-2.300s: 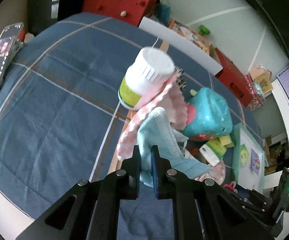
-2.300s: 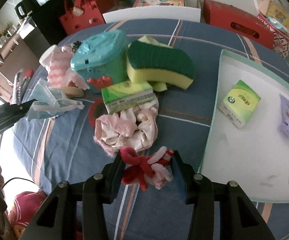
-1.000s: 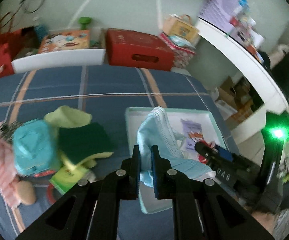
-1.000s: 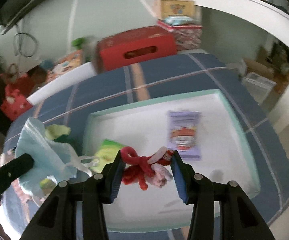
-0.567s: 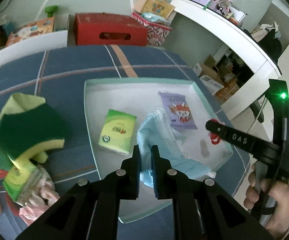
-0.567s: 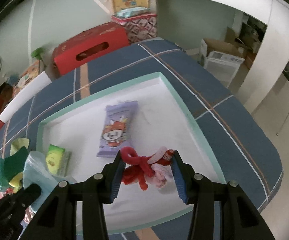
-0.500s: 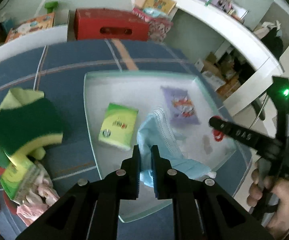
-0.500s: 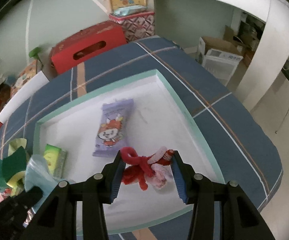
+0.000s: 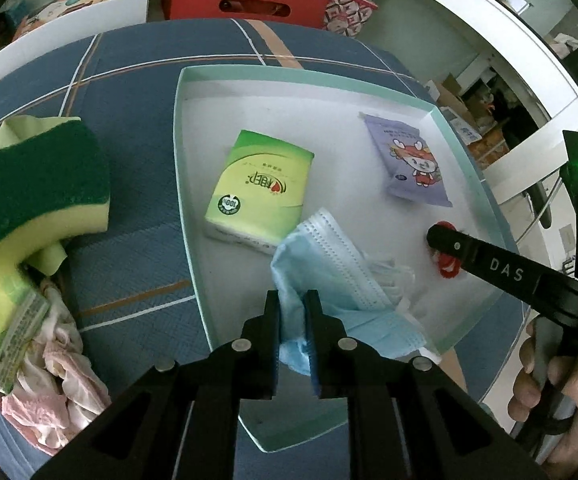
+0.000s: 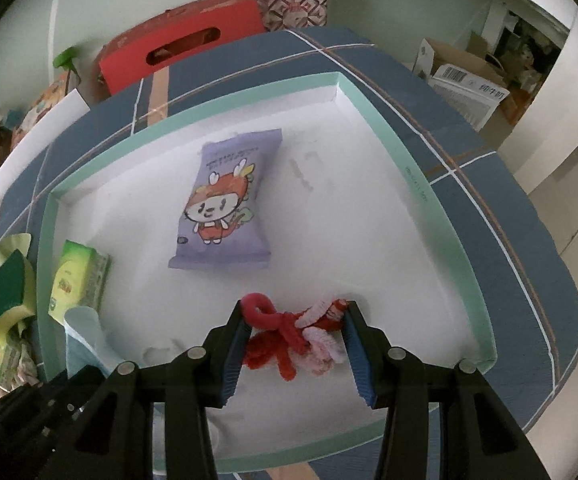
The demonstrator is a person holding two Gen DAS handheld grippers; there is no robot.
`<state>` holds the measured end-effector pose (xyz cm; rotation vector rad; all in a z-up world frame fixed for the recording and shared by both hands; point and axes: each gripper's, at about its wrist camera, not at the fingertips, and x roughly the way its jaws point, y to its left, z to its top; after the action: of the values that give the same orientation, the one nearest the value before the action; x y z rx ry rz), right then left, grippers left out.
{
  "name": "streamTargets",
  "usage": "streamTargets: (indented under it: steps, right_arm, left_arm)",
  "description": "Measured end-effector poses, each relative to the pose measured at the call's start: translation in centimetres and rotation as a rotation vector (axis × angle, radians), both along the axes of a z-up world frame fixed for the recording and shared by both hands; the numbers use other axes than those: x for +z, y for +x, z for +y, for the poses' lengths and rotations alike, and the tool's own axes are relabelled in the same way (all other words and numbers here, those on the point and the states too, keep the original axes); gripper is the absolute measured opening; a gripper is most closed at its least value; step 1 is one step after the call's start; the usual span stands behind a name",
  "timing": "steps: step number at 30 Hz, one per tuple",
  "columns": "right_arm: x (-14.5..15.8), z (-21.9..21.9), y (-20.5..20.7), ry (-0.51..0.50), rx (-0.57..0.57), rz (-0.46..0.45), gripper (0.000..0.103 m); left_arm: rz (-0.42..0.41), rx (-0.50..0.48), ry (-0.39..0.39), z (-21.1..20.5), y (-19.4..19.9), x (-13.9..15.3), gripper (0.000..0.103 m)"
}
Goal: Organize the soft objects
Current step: 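Carry the mask and plush toy into the tray and open both grippers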
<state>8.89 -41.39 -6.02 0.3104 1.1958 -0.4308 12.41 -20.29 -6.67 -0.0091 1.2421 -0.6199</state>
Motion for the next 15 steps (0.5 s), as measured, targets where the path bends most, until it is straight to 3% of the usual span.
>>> streamTargets:
  steps: [3, 5, 9, 15]
  right_arm:
    - [0.1, 0.1, 0.0, -0.006, 0.0, 0.003, 0.051]
    - [0.3, 0.1, 0.2, -0.009, -0.001, -0.002, 0.06]
    - [1.0, 0.3, 0.2, -0.021, 0.001, -0.018, 0.062]
    - [2.5, 1.2, -0.3, -0.053, 0.014, -0.054, 0.068]
  left_arm:
    - [0.005, 0.0, 0.003, 0.0, 0.2, 0.1, 0.014]
    - [0.013, 0.003, 0.012, -0.3, 0.2, 0.2, 0.021]
    - [0.023, 0.013, -0.005, 0.1, 0.2, 0.9, 0.032]
    - [-0.07, 0.046, -0.01, 1.3, -0.5, 3.6, 0.044]
